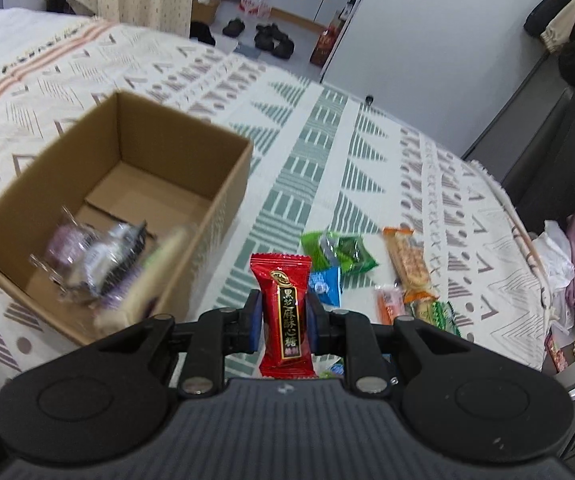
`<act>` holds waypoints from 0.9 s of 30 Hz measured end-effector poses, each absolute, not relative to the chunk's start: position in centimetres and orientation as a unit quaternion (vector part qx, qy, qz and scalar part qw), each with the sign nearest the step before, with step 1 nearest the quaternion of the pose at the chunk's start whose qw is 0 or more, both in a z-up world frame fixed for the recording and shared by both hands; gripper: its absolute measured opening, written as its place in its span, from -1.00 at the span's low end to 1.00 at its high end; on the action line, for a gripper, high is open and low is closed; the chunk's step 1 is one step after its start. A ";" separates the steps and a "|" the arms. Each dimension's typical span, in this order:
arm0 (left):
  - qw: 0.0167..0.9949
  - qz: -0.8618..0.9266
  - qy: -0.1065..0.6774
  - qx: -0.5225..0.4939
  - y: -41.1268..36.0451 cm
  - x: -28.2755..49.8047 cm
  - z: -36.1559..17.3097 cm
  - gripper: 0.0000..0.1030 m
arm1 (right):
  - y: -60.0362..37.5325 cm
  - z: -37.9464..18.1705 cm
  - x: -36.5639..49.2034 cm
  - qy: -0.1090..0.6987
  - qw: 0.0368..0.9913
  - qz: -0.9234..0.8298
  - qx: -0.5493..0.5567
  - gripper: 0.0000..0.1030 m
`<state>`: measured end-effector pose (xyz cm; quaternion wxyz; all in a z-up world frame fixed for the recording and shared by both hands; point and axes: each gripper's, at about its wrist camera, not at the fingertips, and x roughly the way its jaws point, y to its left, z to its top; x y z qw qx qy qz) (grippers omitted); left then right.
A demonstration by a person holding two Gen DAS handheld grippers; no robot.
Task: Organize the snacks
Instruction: 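Carry both snacks over the cardboard box and open both tools to drop them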
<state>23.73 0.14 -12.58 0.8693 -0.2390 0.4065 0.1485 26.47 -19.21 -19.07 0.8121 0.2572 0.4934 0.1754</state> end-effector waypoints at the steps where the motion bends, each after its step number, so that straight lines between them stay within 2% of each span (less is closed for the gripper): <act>1: 0.872 0.149 0.402 -0.237 0.3 23.5 -12.1 -0.59 | -19.3 -18.7 26.4 0.487 0.813 0.180 0.261 -0.59; 17: 0.887 0.172 0.355 -0.238 4.2 20.3 -7.5 -0.59 | -16.4 -13.9 25.7 0.416 0.823 0.268 0.279 -0.59; 27: 0.887 0.181 0.341 -0.255 7.2 18.9 -6.9 -0.59 | -14.7 -12.2 25.0 0.389 0.818 0.307 0.292 -0.59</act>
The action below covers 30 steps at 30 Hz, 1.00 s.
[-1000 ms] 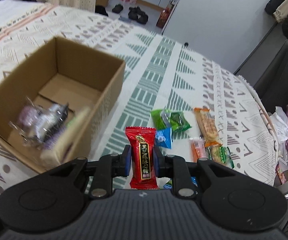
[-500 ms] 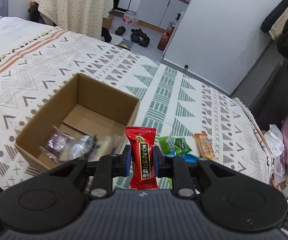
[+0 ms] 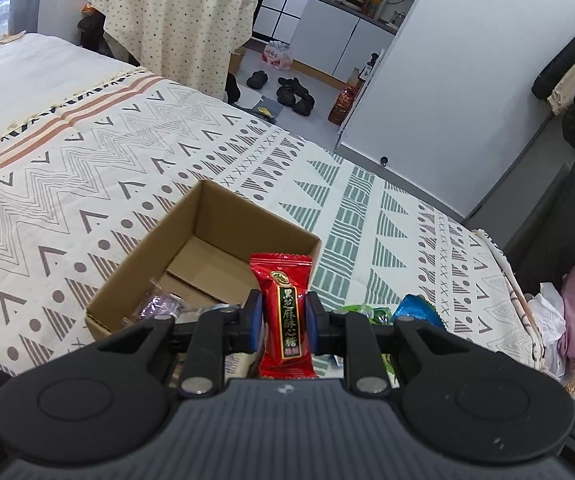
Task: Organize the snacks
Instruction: 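Carry both snacks over the cardboard box and open both tools to drop them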
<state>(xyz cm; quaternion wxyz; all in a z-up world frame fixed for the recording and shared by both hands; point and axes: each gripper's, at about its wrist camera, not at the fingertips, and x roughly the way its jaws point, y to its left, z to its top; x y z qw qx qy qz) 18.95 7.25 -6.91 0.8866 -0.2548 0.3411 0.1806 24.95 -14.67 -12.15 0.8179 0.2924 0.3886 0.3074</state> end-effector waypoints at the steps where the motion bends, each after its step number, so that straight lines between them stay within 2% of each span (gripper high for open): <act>1: 0.886 0.180 0.340 -0.257 7.6 18.9 -7.0 -0.59 | -14.4 -12.1 24.9 0.386 0.818 0.310 0.292 -0.59; 22: 0.869 0.169 0.352 -0.303 14.0 19.3 -9.5 -0.58 | -8.7 -13.1 24.7 0.387 0.819 0.333 0.261 -0.59; 30: 0.857 0.169 0.375 -0.312 15.4 20.1 -10.4 -0.40 | -7.5 -13.7 25.0 0.392 0.820 0.328 0.259 -0.59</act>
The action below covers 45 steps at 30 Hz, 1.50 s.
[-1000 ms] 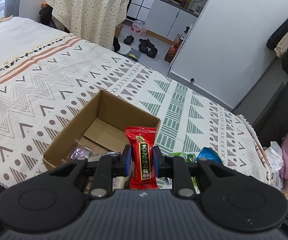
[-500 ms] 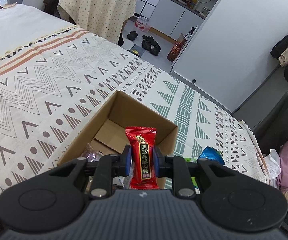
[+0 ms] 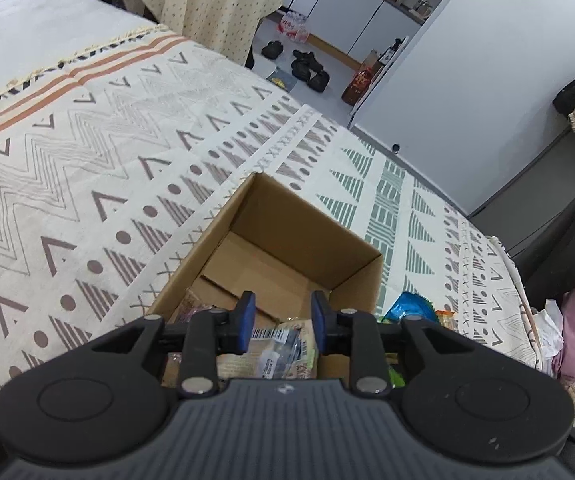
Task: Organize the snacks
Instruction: 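Carry both snacks over the cardboard box and open both tools to drop them, then move both tools back over the remaining snacks beside the box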
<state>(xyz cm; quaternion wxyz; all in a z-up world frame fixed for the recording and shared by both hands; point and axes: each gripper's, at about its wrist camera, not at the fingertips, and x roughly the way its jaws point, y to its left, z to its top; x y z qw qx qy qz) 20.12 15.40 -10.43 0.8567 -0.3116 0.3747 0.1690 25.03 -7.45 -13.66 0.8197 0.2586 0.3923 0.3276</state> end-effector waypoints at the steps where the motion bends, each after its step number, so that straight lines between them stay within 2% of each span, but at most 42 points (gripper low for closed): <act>1: 0.855 0.172 0.377 -0.313 15.5 20.1 -10.6 -0.36 | -7.3 -13.7 25.0 0.393 0.819 0.327 0.259 -0.59; 4: 0.851 0.177 0.383 -0.314 15.8 20.0 -10.9 -0.22 | -7.0 -13.8 25.1 0.394 0.818 0.329 0.259 -0.58; 7: 0.847 0.184 0.387 -0.314 16.0 19.8 -11.0 -0.10 | -6.7 -14.0 25.3 0.405 0.812 0.331 0.261 -0.42; 9: 0.846 0.188 0.388 -0.314 16.0 19.8 -11.0 0.02 | -6.7 -14.1 25.3 0.408 0.809 0.332 0.263 -0.24; 14: 0.844 0.202 0.394 -0.303 15.6 19.6 -10.8 0.52 | -7.4 -13.9 25.2 0.410 0.811 0.320 0.266 -0.21; 20: 0.847 0.212 0.393 -0.289 14.8 19.5 -10.3 0.67 | -8.8 -13.3 25.1 0.410 0.818 0.305 0.265 -0.21; 22: 0.849 0.211 0.392 -0.284 14.4 19.5 -10.2 0.72 | -9.3 -13.1 25.0 0.411 0.820 0.299 0.264 -0.13; 24: 0.851 0.212 0.394 -0.275 13.9 19.5 -10.1 0.74 | -9.7 -13.0 24.9 0.411 0.825 0.290 0.257 0.10; 28: 0.853 0.214 0.399 -0.260 12.7 19.6 -10.0 0.75 | -10.6 -12.7 24.9 0.411 0.830 0.285 0.249 0.17; 31: 0.854 0.212 0.404 -0.249 11.5 19.8 -9.6 0.75 | -11.5 -12.3 24.9 0.407 0.834 0.281 0.246 0.33; 33: 0.855 0.210 0.406 -0.246 10.8 19.9 -9.4 0.79 | -12.2 -12.0 25.0 0.403 0.837 0.278 0.242 0.52; 45: 0.867 0.195 0.403 -0.219 5.8 20.6 -8.3 0.94 | -17.7 -11.1 25.4 0.394 0.850 0.244 0.250 0.79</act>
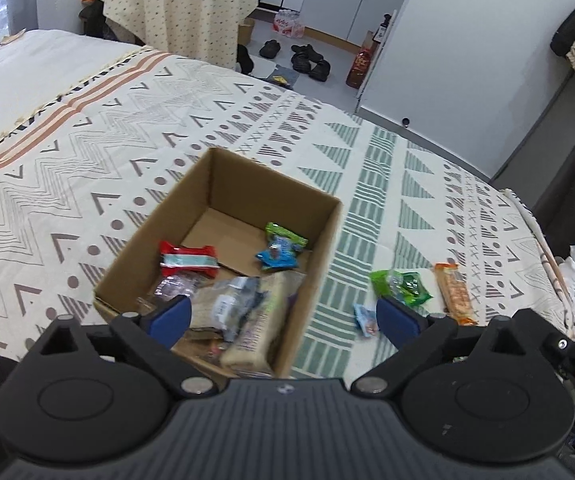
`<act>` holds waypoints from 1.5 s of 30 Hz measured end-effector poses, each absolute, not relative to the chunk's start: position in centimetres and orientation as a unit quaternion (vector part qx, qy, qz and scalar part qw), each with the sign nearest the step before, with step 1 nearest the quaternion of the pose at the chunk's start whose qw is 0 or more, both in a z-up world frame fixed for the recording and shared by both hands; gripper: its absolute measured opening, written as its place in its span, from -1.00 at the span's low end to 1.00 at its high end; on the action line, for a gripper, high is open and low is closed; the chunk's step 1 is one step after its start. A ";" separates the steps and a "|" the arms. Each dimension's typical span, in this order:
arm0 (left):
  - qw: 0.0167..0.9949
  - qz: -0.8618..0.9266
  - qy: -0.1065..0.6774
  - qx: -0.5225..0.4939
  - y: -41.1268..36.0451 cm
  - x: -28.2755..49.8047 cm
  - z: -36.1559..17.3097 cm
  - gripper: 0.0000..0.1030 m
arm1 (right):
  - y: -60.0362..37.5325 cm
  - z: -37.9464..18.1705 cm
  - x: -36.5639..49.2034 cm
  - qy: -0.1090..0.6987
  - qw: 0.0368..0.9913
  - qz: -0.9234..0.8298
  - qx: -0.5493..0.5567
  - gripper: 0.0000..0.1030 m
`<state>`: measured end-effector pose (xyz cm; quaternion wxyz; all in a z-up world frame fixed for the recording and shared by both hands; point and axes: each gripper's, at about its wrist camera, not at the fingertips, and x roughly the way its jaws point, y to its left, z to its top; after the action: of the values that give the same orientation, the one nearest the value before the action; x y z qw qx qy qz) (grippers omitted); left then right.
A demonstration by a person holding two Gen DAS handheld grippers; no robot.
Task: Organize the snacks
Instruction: 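Move both tools back over the remaining snacks beside the box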
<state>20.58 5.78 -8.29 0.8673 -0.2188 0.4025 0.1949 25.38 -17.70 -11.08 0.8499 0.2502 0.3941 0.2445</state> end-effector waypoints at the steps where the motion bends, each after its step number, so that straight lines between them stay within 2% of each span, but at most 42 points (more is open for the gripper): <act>1: 0.868 0.193 0.402 -0.219 5.4 20.6 -8.3 0.97 | -18.1 -11.1 25.4 0.395 0.851 0.240 0.249 0.80; 8: 0.871 0.178 0.399 -0.224 2.8 21.2 -8.4 1.00 | -21.3 -10.8 26.1 0.403 0.855 0.216 0.246 0.89; 24: 0.880 0.153 0.399 -0.208 -1.9 23.8 -9.0 1.00 | -28.3 -11.4 27.8 0.396 0.860 0.170 0.274 0.91; 40: 0.866 0.124 0.432 -0.218 -3.1 27.5 -14.0 0.98 | -30.7 -14.8 31.1 0.425 0.852 0.127 0.276 0.86; 45: 0.861 0.125 0.442 -0.219 -2.8 29.0 -15.7 0.95 | -28.9 -15.7 32.5 0.439 0.863 0.119 0.222 0.86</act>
<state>28.96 -2.84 -15.72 0.8610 -0.2186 0.4419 0.1247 32.50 -28.93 -15.75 0.8625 0.2223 0.4386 0.1192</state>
